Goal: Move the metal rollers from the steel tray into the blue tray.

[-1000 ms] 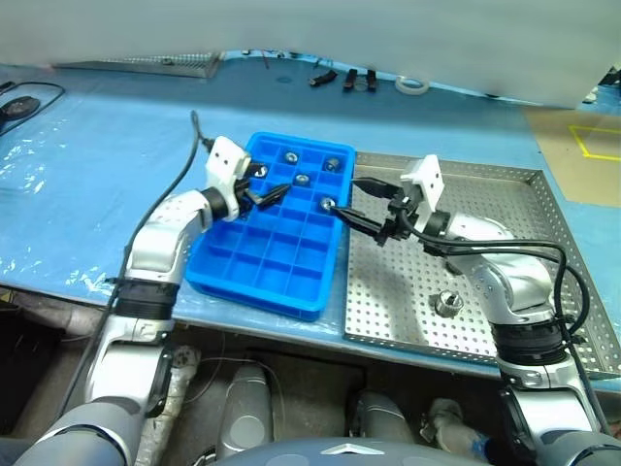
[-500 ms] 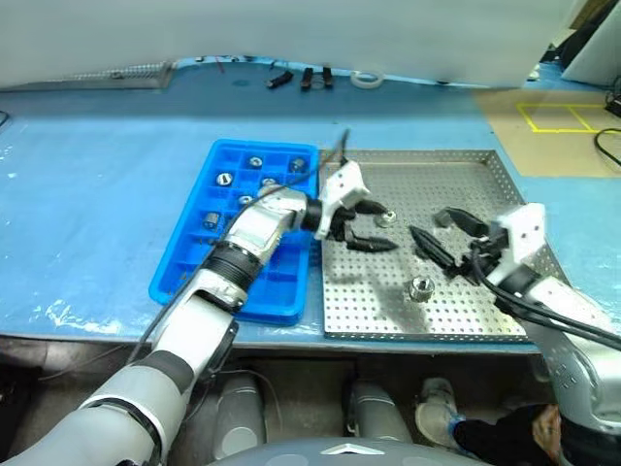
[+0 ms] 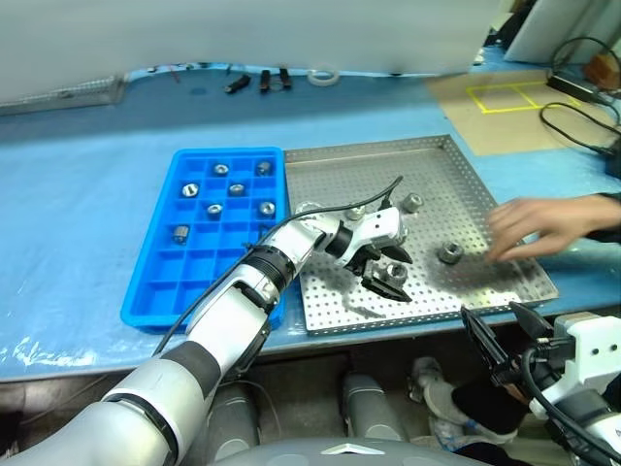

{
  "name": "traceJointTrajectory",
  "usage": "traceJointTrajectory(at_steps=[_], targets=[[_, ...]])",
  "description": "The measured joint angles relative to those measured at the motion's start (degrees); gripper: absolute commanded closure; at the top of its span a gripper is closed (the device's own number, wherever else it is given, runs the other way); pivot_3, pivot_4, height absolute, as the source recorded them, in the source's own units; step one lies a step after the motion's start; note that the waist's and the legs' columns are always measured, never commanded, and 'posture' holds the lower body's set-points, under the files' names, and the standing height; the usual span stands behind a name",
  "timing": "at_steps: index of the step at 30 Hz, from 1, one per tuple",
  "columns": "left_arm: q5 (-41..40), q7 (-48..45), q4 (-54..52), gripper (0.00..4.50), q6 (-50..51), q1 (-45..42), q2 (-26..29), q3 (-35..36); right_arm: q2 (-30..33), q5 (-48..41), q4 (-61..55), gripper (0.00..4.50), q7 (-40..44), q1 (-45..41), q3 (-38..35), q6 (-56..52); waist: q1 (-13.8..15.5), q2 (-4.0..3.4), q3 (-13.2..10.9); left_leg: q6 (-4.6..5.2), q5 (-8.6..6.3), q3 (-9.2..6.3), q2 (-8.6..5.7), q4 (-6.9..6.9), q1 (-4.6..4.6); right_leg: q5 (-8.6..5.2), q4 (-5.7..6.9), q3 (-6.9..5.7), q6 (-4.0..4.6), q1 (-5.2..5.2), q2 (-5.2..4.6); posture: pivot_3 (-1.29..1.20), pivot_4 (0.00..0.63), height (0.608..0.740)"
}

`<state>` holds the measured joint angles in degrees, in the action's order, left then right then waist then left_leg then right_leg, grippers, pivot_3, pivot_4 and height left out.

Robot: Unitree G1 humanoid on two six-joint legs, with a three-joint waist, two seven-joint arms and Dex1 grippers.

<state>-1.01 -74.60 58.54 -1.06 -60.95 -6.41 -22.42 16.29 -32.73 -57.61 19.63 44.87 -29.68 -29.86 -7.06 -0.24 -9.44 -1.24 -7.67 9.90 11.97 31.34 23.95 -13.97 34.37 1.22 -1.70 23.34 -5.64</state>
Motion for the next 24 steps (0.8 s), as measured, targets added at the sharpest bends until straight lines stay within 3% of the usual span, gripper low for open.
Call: traceJointTrajectory(at_steps=[10,24], targets=[[3.49,4.47,6.10,0.24,-3.40,-1.34,-0.91,1.67,3.68,-1.29,-0.02,0.54,-4.79,2.20,3.42,4.99,-4.91,-0.01,0.01,0.82,-1.03,0.01,-0.45,1.20,0.71,-0.08,-0.06,-0.15,-0.20,-0.15,-0.72,-0.75,0.150,0.740],[3.78,3.40,6.25,0.24,-3.40,-1.94,0.84,4.53,6.70,-2.94,-0.01,0.54,-6.28,-3.19,3.44,1.80,-6.43,-0.02,0.01,1.33,-1.46,-0.07,-0.99,1.87,1.05,-0.01,-0.10,-0.51,-0.29,-0.39,-1.51,-0.69,0.150,0.740]])
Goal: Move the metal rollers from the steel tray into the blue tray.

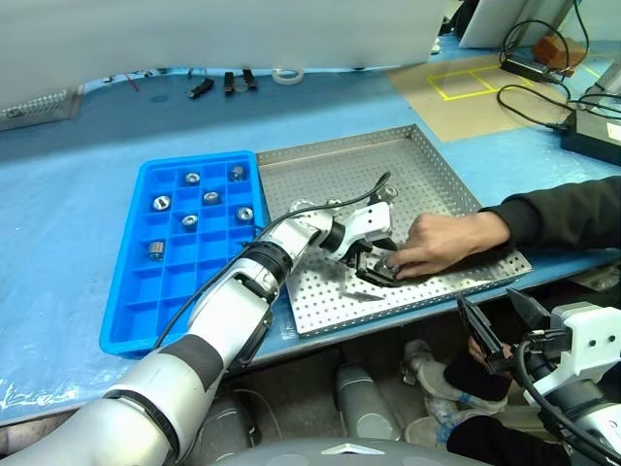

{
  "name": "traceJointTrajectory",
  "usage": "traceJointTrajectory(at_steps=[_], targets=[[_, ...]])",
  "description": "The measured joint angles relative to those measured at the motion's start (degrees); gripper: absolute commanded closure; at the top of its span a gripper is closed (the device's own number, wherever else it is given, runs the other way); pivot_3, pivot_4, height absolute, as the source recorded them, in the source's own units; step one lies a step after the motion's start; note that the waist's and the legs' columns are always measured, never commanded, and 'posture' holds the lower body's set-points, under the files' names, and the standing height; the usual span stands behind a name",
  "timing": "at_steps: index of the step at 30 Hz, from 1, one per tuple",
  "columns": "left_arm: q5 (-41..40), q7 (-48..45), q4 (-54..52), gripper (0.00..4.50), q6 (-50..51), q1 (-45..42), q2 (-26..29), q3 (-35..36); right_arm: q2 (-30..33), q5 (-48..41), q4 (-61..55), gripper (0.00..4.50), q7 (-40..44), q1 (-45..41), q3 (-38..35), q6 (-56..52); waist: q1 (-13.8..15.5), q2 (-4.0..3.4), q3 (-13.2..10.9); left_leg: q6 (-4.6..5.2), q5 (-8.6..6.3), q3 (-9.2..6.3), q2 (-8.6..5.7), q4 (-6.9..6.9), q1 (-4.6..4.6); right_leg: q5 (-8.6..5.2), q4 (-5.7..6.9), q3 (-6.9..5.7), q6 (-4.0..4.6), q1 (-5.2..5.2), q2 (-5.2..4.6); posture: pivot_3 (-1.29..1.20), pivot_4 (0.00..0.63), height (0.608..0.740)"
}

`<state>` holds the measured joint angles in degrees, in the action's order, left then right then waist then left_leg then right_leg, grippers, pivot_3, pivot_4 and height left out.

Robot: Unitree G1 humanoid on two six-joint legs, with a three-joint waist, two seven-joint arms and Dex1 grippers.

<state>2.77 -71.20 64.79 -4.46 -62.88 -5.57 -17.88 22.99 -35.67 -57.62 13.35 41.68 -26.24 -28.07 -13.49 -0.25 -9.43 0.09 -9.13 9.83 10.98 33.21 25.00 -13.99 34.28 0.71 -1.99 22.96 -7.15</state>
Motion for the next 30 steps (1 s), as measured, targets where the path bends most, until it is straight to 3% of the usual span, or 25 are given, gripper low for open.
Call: traceJointTrajectory(at_steps=[30], targets=[[-0.32,0.49,-2.33,0.24,0.18,0.40,1.98,3.58,1.53,0.51,2.10,0.54,0.54,-7.05,1.30,-3.76,0.12,-0.02,0.01,0.54,-0.04,-0.17,-0.14,0.12,0.01,0.01,-0.54,-0.54,0.01,-0.64,-0.29,-0.64,0.150,0.740]])
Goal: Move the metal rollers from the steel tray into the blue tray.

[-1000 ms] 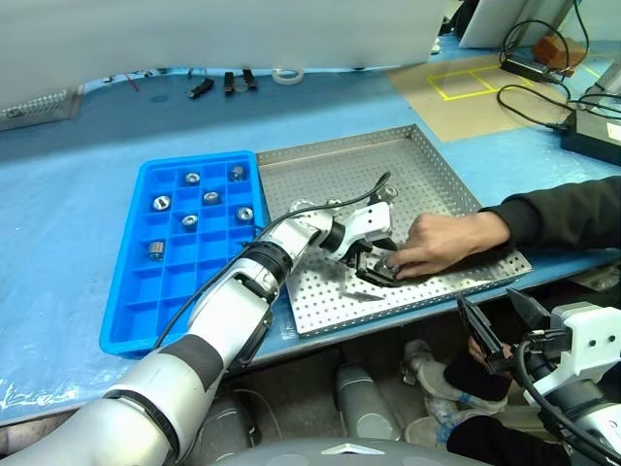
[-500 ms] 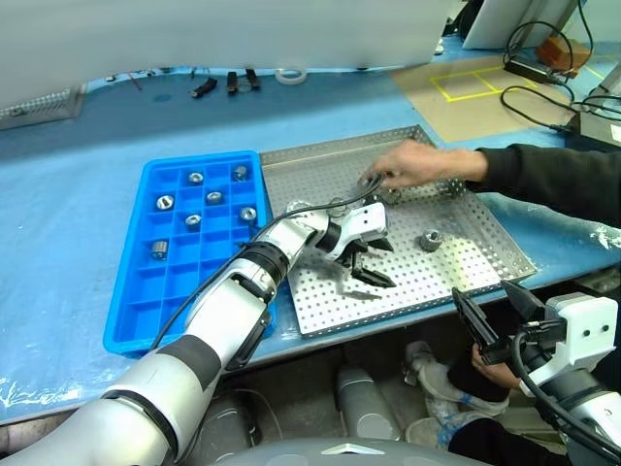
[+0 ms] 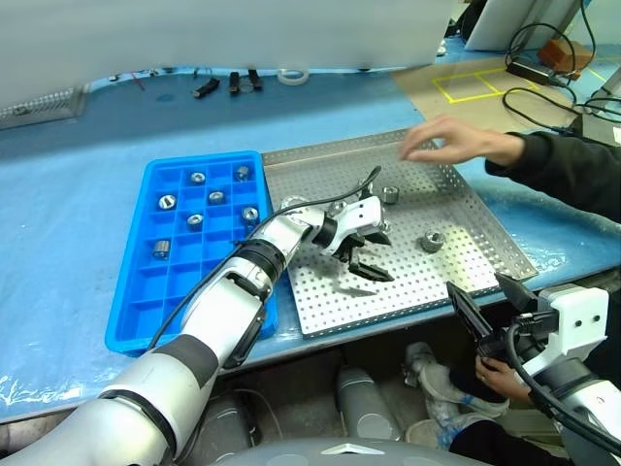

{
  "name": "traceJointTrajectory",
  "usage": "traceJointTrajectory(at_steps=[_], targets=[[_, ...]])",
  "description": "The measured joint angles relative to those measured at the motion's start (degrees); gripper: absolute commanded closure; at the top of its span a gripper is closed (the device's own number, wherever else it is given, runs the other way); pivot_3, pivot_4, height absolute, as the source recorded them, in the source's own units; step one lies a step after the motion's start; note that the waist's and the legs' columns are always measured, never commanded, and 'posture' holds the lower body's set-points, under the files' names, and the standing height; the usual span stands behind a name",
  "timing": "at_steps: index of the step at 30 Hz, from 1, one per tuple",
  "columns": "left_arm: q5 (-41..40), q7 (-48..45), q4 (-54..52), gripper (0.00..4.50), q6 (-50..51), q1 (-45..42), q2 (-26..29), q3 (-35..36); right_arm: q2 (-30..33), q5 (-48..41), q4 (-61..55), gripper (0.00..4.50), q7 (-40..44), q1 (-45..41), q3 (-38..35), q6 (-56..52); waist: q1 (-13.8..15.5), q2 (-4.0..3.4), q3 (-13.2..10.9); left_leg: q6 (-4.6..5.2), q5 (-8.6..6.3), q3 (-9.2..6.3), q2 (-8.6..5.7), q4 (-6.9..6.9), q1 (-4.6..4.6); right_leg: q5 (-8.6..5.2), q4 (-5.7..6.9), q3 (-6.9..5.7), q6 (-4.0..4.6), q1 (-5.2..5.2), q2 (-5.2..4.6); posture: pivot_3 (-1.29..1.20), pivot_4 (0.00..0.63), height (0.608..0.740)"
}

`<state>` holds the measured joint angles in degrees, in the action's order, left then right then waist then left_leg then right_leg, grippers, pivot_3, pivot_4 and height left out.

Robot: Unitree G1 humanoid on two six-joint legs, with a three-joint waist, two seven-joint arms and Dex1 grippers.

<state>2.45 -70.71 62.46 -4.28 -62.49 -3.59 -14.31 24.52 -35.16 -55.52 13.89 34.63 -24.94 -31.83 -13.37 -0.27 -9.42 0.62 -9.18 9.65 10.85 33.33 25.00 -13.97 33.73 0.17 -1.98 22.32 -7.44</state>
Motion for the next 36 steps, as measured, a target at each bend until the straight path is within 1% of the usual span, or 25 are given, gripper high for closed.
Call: traceJointTrajectory(at_steps=[4,7,10,13,18,27,32,36], targets=[[-0.59,6.62,1.83,0.24,-0.06,-3.32,1.05,3.48,0.16,0.30,0.84,0.54,0.03,-1.41,0.99,-0.29,0.03,0.00,0.00,0.01,0.01,-0.01,0.00,0.02,0.00,0.00,0.00,-0.02,0.00,-0.01,0.00,-0.62,0.150,0.740],[0.08,15.41,5.15,0.24,-0.66,-6.15,2.55,5.34,0.30,0.50,1.01,0.54,0.11,-2.21,1.18,-0.69,0.03,-0.01,0.01,0.01,0.00,-0.02,0.00,0.03,0.00,0.00,0.00,-0.04,0.00,-0.03,0.00,-0.61,0.150,0.740],[1.10,23.35,8.91,0.24,-0.94,-6.98,3.75,6.46,0.53,0.67,1.22,0.54,0.35,-2.61,1.22,-1.07,0.12,-0.01,0.01,0.01,0.00,-0.04,0.01,0.03,0.02,0.00,0.00,-0.08,0.00,-0.03,0.01,-0.61,0.150,0.740],[1.78,28.72,11.56,0.24,-0.85,-7.00,4.23,7.13,0.65,0.79,1.69,0.54,0.48,-3.32,1.39,-1.21,0.26,0.00,0.00,0.01,0.01,-0.06,-0.01,0.03,0.06,0.00,-0.02,-0.09,0.00,-0.02,0.00,-0.61,0.150,0.740],[3.47,32.56,13.28,0.24,-0.72,-7.00,3.91,7.39,0.82,1.03,1.86,0.54,0.67,-3.78,1.56,-1.53,0.53,0.00,0.00,0.02,0.01,-0.08,-0.01,0.04,0.05,0.00,-0.01,-0.11,0.00,-0.03,0.00,-0.61,0.150,0.740],[4.94,37.64,14.18,0.24,1.26,-6.58,0.45,8.01,0.82,1.49,1.85,0.54,0.64,-3.81,1.56,-2.16,0.40,0.00,0.00,0.02,0.01,-0.08,0.00,0.04,0.05,0.00,-0.01,-0.11,0.00,-0.03,0.00,-0.63,0.150,0.740],[6.53,41.89,15.29,0.24,3.13,-5.94,0.39,8.00,0.48,1.89,1.84,0.54,0.28,-3.25,1.60,-2.25,0.16,0.00,0.00,0.01,0.01,-0.09,0.00,0.04,0.05,0.00,-0.01,-0.11,-0.01,-0.03,0.00,-0.63,0.150,0.740],[7.28,43.36,15.34,0.24,3.33,-5.66,0.14,8.20,0.15,2.53,1.84,0.54,0.02,-3.25,2.21,-2.25,0.19,0.00,0.00,0.01,0.01,-0.13,-0.01,0.05,0.03,0.00,-0.04,-0.14,-0.01,-0.09,0.00,-0.63,0.150,0.740]])
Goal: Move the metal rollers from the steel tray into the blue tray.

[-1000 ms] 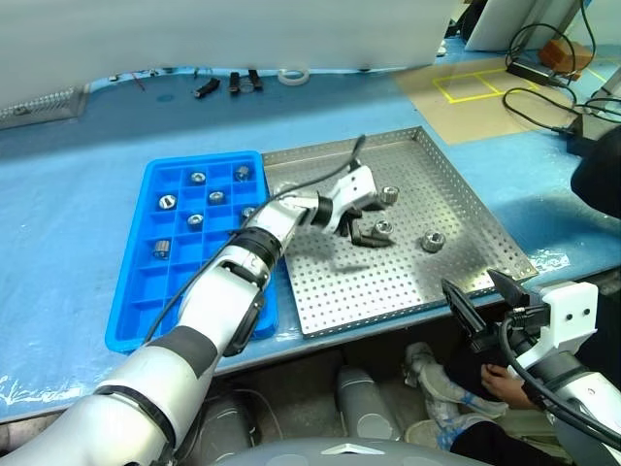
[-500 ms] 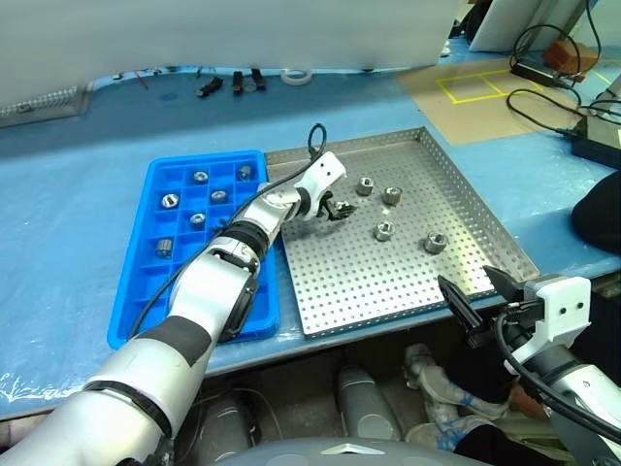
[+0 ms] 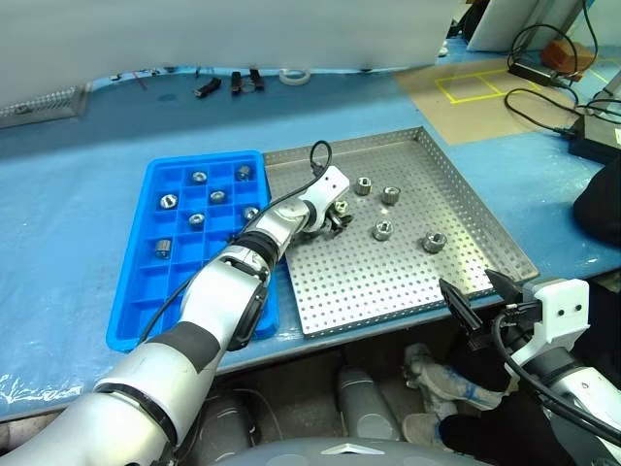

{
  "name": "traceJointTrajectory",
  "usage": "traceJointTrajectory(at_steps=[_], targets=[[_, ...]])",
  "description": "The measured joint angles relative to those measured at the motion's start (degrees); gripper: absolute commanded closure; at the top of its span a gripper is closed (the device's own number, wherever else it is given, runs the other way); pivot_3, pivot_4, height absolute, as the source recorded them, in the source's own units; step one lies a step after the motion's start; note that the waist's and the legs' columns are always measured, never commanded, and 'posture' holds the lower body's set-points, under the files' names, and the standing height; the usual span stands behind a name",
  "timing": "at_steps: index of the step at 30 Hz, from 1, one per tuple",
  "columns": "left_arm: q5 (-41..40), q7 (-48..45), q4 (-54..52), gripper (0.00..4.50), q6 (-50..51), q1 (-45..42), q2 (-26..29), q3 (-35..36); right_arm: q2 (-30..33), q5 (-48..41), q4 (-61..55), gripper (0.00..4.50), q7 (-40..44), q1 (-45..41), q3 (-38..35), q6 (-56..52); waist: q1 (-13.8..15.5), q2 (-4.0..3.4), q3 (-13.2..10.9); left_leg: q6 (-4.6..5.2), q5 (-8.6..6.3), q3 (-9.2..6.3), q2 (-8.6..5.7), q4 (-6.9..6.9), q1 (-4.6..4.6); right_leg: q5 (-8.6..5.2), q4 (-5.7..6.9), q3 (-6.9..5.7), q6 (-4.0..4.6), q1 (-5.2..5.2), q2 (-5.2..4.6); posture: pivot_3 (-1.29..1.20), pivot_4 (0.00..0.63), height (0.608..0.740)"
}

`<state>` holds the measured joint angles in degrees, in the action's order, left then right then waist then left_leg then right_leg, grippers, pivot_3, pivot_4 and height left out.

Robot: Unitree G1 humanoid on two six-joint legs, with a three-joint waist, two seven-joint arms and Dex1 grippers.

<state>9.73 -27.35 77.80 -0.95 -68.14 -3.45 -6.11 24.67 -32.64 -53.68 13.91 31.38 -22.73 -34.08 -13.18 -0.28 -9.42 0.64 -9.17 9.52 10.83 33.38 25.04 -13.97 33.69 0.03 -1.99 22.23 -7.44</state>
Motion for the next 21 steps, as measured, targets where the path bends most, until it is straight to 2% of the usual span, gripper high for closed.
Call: traceJointTrajectory(at_steps=[10,13,16,18,21], targets=[[0.53,0.34,-0.05,0.24,0.22,0.14,-0.85,0.50,-0.49,0.50,-0.03,0.54,-0.53,-0.19,0.93,0.00,-0.02,0.00,0.00,0.00,0.00,-0.06,0.00,0.01,0.00,0.00,-0.03,-0.06,0.00,-0.04,0.00,-0.64,0.150,0.740],[0.50,-0.46,-0.08,0.89,0.26,0.31,-0.91,0.85,-0.59,0.51,-0.13,0.54,-0.57,-0.11,0.93,0.00,-0.02,0.00,0.00,0.00,0.00,-0.06,0.00,0.01,0.01,0.00,-0.04,-0.06,0.00,-0.04,0.00,-0.64,0.150,0.740],[0.57,-1.14,-0.16,1.82,0.23,0.57,-1.18,0.90,-0.66,0.65,-0.16,0.54,-0.59,-0.10,0.93,0.00,-0.04,0.00,0.00,0.00,0.00,-0.07,-0.01,0.02,0.00,0.00,-0.04,-0.07,0.00,-0.06,0.00,-0.64,0.150,0.740],[0.62,-1.12,-0.27,1.82,0.16,0.75,-1.34,0.90,-0.67,0.72,-0.16,0.54,-0.59,-0.10,0.93,0.00,-0.12,0.00,0.00,0.00,0.00,-0.08,0.00,0.02,-0.03,0.00,-0.04,-0.07,0.00,-0.08,0.00,-0.64,0.150,0.740],[0.75,-1.39,-0.30,2.37,0.01,0.81,-1.34,0.90,-0.66,0.74,-0.16,0.54,-0.57,-0.10,0.92,0.00,-0.15,0.00,0.00,-0.01,0.00,-0.09,0.00,0.02,-0.03,0.00,-0.04,-0.07,0.00,-0.09,0.00,-0.64,0.150,0.740]])
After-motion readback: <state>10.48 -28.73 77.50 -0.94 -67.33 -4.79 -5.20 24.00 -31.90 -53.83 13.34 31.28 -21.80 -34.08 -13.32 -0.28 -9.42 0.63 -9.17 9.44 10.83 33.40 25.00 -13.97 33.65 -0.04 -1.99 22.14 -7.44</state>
